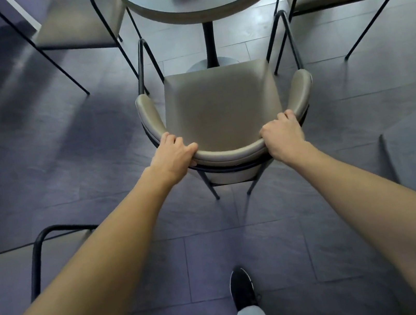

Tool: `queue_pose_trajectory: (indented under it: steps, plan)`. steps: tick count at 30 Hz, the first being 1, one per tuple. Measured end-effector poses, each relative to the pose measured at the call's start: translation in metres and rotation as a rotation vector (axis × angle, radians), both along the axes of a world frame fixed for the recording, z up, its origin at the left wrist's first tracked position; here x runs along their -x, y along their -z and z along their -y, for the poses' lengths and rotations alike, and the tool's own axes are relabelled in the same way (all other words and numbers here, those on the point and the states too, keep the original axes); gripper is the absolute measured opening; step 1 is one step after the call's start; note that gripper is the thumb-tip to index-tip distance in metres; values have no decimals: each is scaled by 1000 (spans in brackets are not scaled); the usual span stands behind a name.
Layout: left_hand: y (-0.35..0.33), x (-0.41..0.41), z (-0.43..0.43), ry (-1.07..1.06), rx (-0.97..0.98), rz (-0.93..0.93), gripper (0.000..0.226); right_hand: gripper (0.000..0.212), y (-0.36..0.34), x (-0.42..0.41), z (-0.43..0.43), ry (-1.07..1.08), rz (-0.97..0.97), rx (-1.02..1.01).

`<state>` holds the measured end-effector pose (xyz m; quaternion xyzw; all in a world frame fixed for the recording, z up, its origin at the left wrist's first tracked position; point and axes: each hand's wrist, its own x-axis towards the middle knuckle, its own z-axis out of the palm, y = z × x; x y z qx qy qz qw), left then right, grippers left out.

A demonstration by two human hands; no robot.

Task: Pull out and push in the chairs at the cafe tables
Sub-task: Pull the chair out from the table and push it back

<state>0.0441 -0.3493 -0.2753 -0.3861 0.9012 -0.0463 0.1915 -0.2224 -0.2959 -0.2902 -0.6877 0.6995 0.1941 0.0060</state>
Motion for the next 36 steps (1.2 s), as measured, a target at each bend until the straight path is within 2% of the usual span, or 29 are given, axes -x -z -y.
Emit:
queue_pose_trajectory:
  steps: [11,21,25,27,29,31,33,36]
  plan:
    - [5,6,67,-101,-19,-34,35,29,-2,1,74,27,3,-15]
    - [4,6,91,-117,-45,-46,40,30,-1,-2,91,43,-1,-14]
    - [-8,11,88,-129,-97,58,41,27,-11,-2,87,19,10,-50]
    - [-21,21,88,-124,-127,122,40,28,-23,-2,84,0,30,-78]
    - [-41,35,85,-140,-229,160,62,33,-40,-1,80,15,75,-112]
    - [-64,54,85,-158,-280,113,79,37,-65,2,79,41,110,-99]
    - [-92,75,90,-128,-219,51,81,39,-96,12,83,58,99,-57]
    - [-141,117,101,-60,-111,-33,70,41,-149,42,92,88,66,26]
